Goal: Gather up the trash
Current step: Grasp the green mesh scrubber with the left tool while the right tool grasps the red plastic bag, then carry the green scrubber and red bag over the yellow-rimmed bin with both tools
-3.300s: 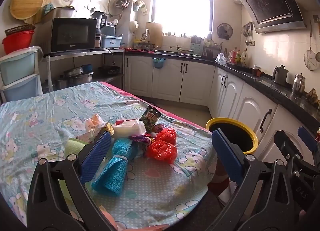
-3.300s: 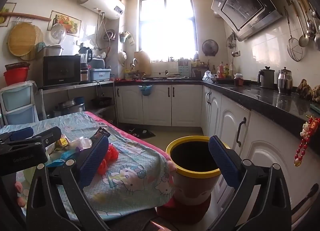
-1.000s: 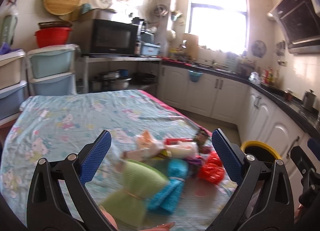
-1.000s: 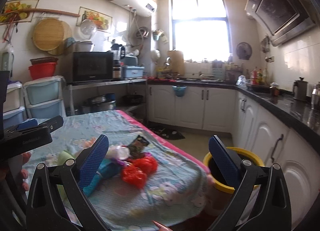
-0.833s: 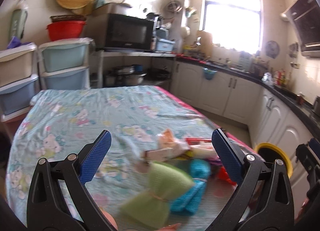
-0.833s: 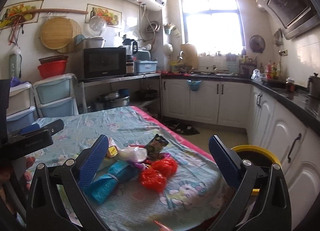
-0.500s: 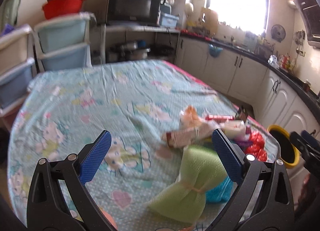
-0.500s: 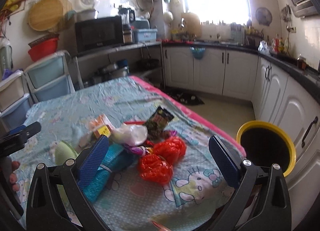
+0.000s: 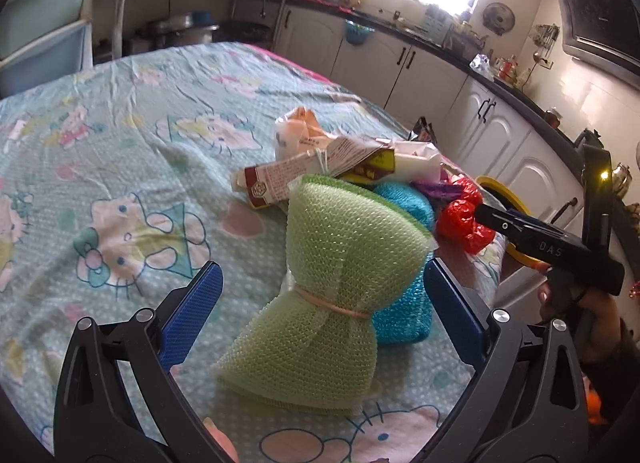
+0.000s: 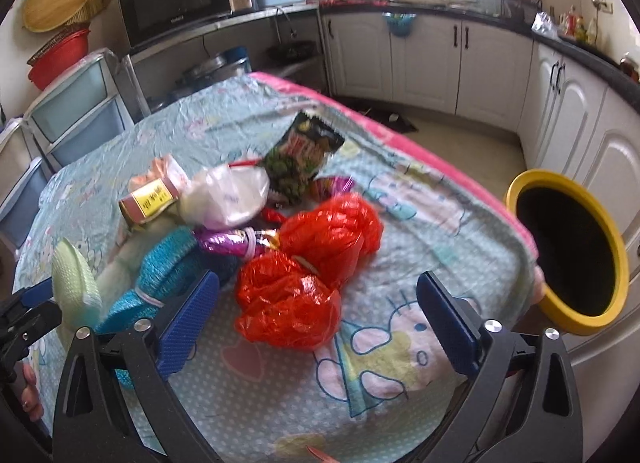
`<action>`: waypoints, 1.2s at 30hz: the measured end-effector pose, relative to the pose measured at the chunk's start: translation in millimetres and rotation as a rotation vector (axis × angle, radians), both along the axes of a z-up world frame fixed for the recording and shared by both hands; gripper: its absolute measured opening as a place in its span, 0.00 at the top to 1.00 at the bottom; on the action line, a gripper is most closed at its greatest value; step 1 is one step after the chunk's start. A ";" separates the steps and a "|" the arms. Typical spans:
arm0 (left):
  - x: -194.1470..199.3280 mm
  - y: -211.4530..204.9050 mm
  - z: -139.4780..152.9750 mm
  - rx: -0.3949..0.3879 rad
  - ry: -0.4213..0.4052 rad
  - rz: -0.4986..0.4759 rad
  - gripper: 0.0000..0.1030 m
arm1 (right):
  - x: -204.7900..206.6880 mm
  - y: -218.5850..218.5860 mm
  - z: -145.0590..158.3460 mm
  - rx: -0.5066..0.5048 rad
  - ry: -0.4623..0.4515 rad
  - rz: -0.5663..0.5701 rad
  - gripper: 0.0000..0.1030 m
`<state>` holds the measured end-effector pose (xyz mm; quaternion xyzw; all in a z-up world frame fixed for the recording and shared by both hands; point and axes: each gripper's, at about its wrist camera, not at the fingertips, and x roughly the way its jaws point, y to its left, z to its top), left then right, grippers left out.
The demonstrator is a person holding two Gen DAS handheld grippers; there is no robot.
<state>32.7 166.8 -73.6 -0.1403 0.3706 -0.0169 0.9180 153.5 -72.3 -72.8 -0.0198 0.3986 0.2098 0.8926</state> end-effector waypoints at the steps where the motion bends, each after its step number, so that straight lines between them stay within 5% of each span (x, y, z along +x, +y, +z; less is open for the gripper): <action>1: 2.8 0.4 -1.2 0.002 0.011 -0.003 0.10 | 2.9 1.2 -2.2 -0.001 0.016 0.004 0.19; 4: 6.8 1.2 -3.2 -0.002 0.035 -0.018 0.10 | 8.4 3.2 -11.4 0.005 0.069 0.015 0.33; 7: 7.9 3.2 -6.7 -0.026 0.058 -0.028 0.11 | 10.2 3.6 -17.7 0.020 0.107 0.034 0.58; 9: 8.3 4.0 -10.3 -0.035 0.077 -0.031 0.18 | 7.0 4.4 -20.0 0.016 0.103 0.048 0.67; 19: -0.7 9.4 -16.3 -0.067 0.099 -0.048 0.56 | -7.2 -4.3 -13.5 0.025 0.057 0.058 0.77; 36: -20.7 15.1 44.0 -0.019 -0.022 0.023 0.62 | -28.5 -30.5 26.3 0.089 -0.020 0.104 0.82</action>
